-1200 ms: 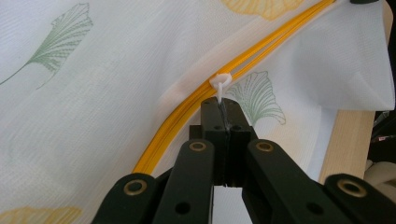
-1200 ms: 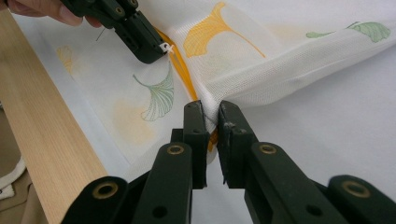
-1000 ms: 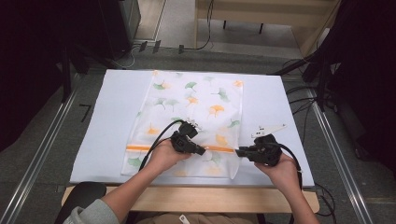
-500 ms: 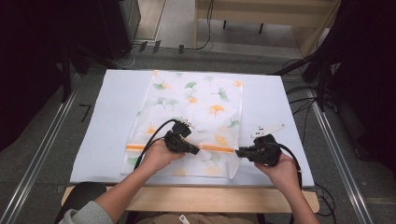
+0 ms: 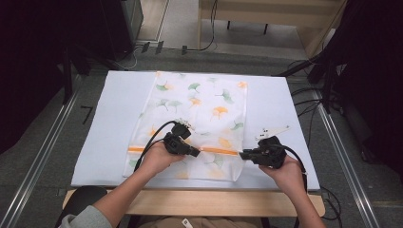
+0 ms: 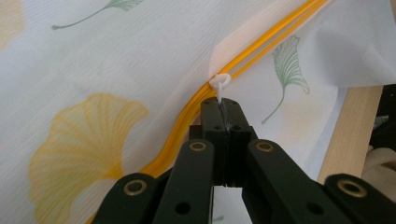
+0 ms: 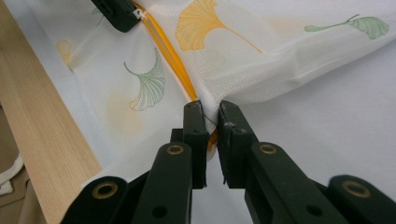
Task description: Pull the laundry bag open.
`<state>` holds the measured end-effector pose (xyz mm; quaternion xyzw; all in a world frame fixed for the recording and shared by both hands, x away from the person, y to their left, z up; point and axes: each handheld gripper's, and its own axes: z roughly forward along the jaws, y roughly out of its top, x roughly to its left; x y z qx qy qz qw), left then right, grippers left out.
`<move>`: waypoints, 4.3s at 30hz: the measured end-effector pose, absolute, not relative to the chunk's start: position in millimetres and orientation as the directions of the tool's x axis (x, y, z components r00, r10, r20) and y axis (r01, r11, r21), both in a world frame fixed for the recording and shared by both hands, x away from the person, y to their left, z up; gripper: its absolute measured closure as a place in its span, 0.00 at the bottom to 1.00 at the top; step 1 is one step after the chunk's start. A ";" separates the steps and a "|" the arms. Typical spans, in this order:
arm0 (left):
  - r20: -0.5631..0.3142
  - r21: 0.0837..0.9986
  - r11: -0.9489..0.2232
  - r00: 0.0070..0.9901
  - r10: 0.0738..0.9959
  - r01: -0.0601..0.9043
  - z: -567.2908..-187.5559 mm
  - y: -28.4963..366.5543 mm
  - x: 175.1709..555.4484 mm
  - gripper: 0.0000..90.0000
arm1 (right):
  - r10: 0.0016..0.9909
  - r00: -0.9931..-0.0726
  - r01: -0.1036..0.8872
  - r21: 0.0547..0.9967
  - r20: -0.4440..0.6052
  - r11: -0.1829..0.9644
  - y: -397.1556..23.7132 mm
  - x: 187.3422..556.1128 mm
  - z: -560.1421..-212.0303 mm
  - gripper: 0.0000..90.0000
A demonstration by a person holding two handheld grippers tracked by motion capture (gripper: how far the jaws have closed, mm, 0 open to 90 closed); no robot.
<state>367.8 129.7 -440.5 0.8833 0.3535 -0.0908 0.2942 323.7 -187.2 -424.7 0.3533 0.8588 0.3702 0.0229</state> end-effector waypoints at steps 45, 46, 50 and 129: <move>-0.407 0.443 -0.538 0.696 0.592 0.717 -441.0 169.0 365.7 1.00 | 0.632 -0.741 0.605 0.632 0.226 0.484 -188.2 326.1 -428.1 0.93; -0.410 0.443 -0.534 0.693 0.593 0.720 -441.2 169.0 365.7 1.00 | 0.633 -0.741 0.605 0.632 0.225 0.484 -188.2 326.0 -428.1 0.93; -0.413 0.440 -0.538 0.694 0.590 0.719 -441.4 169.8 366.4 1.00 | 0.631 -0.742 0.606 0.631 0.227 0.484 -188.2 326.1 -428.2 0.93; -0.415 0.417 -0.450 0.606 0.679 0.790 -432.1 260.3 361.8 1.00 | 0.638 -0.738 0.611 0.619 0.220 0.493 -190.2 328.0 -431.7 0.93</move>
